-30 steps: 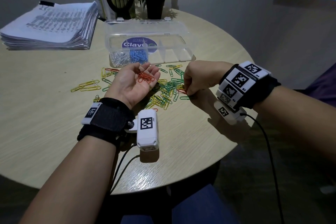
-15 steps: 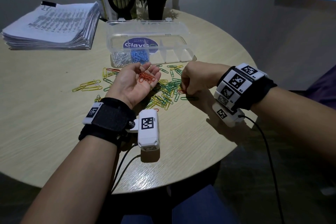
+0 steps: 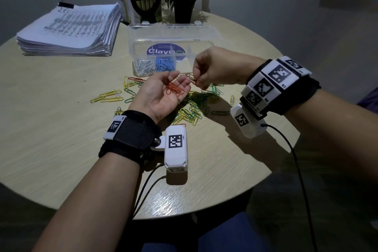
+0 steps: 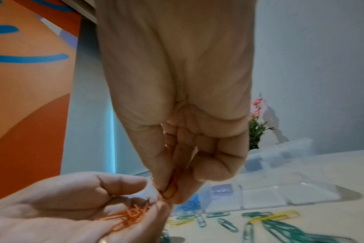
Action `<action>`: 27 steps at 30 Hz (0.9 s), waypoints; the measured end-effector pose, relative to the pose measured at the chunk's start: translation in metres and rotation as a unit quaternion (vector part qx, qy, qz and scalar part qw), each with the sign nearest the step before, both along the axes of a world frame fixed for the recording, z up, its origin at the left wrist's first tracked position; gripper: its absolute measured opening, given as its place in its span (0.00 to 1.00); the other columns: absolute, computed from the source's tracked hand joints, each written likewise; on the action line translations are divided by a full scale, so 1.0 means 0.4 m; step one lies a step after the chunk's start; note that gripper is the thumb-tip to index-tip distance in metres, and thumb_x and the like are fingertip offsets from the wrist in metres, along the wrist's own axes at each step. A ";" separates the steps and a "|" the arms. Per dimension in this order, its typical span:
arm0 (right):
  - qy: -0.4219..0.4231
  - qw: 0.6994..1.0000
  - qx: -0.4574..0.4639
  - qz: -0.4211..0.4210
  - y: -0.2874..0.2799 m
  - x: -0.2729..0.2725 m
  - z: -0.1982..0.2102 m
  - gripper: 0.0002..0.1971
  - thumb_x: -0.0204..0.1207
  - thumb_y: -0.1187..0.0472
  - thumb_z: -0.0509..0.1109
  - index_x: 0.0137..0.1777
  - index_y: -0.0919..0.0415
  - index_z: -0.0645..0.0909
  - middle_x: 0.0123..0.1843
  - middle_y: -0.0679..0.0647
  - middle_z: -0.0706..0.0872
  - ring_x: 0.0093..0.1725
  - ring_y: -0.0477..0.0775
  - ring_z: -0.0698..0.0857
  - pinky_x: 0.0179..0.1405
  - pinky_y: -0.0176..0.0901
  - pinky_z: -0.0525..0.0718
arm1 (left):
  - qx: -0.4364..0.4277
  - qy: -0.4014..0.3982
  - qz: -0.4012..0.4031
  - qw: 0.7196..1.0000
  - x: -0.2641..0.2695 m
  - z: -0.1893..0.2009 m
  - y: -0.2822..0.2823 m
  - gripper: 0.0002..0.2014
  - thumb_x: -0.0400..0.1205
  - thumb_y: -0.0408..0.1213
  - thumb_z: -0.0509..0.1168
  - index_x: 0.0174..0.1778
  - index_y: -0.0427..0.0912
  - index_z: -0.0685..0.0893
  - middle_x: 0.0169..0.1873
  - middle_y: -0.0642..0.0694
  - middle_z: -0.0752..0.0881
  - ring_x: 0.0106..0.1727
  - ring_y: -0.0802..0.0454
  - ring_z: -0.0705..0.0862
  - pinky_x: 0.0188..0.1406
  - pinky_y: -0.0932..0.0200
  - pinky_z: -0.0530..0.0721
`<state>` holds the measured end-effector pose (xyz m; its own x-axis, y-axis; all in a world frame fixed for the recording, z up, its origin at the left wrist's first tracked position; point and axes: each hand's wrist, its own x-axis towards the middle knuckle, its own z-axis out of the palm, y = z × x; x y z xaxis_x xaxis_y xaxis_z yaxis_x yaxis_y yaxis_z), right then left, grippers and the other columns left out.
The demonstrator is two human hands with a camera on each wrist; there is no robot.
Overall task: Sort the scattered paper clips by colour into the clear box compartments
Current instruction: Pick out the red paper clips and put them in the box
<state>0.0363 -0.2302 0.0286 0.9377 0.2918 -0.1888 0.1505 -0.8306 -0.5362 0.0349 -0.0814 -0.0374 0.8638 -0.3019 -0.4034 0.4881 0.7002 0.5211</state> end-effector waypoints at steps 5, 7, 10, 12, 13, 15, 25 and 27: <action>-0.053 0.998 -0.009 0.027 0.066 0.009 0.009 0.07 0.73 0.71 0.73 0.41 0.59 0.79 0.35 0.52 0.84 0.33 0.50 0.85 0.36 0.43 0.87 | -0.056 0.006 0.003 0.998 0.013 -0.012 0.003 0.14 0.87 0.35 0.48 0.44 0.35 0.77 0.43 0.40 0.82 0.49 0.48 0.80 0.69 0.50 0.74; -0.070 0.997 -0.008 0.013 0.069 0.010 0.013 0.09 0.73 0.69 0.74 0.38 0.57 0.78 0.34 0.52 0.83 0.31 0.49 0.84 0.36 0.43 0.87 | -0.041 -0.001 0.010 0.999 0.010 -0.008 0.006 0.14 0.87 0.33 0.48 0.47 0.33 0.78 0.45 0.35 0.82 0.47 0.45 0.83 0.62 0.48 0.78; -0.082 0.996 -0.014 -0.007 0.061 0.005 0.018 0.09 0.72 0.69 0.75 0.36 0.58 0.79 0.32 0.52 0.84 0.28 0.47 0.83 0.31 0.40 0.85 | -0.060 0.006 0.033 0.998 0.005 0.001 0.015 0.13 0.87 0.33 0.50 0.45 0.31 0.77 0.44 0.34 0.81 0.46 0.45 0.82 0.56 0.47 0.81; -0.054 0.998 -0.042 0.008 0.058 -0.008 0.016 0.05 0.71 0.69 0.76 0.39 0.60 0.84 0.32 0.52 0.85 0.29 0.48 0.83 0.26 0.33 0.82 | -0.055 0.001 0.048 0.997 0.010 0.006 0.036 0.11 0.87 0.33 0.52 0.46 0.32 0.77 0.42 0.35 0.81 0.44 0.46 0.82 0.48 0.51 0.85; -0.035 0.997 -0.065 0.028 0.059 -0.018 0.011 0.04 0.71 0.68 0.77 0.40 0.60 0.86 0.33 0.50 0.86 0.29 0.46 0.82 0.24 0.29 0.79 | -0.046 -0.006 0.055 0.997 0.013 0.008 0.051 0.09 0.86 0.30 0.53 0.47 0.32 0.77 0.42 0.35 0.81 0.43 0.47 0.82 0.44 0.54 0.87; -0.011 0.990 -0.117 0.081 0.071 -0.042 -0.008 0.04 0.69 0.63 0.78 0.42 0.57 0.88 0.32 0.44 0.85 0.29 0.39 0.80 0.23 0.23 0.75 | -0.033 -0.023 0.077 0.996 0.018 0.011 0.082 0.07 0.84 0.23 0.53 0.50 0.31 0.76 0.42 0.35 0.81 0.42 0.48 0.83 0.44 0.58 0.87; 0.031 0.973 -0.175 0.150 0.126 -0.081 -0.084 0.01 0.69 0.60 0.74 0.37 0.54 0.85 0.33 0.47 0.84 0.33 0.46 0.80 0.33 0.41 0.81 | -0.026 -0.030 0.140 0.989 0.018 0.027 0.207 0.14 0.83 0.18 0.46 0.52 0.35 0.74 0.43 0.33 0.80 0.41 0.48 0.82 0.32 0.61 0.86; 0.038 0.970 -0.186 0.150 0.132 -0.081 -0.080 0.02 0.69 0.60 0.73 0.37 0.54 0.84 0.31 0.46 0.82 0.31 0.45 0.79 0.30 0.40 0.80 | -0.026 -0.020 0.151 0.988 0.023 0.024 0.216 0.14 0.82 0.18 0.46 0.52 0.35 0.74 0.42 0.34 0.80 0.39 0.49 0.81 0.26 0.63 0.84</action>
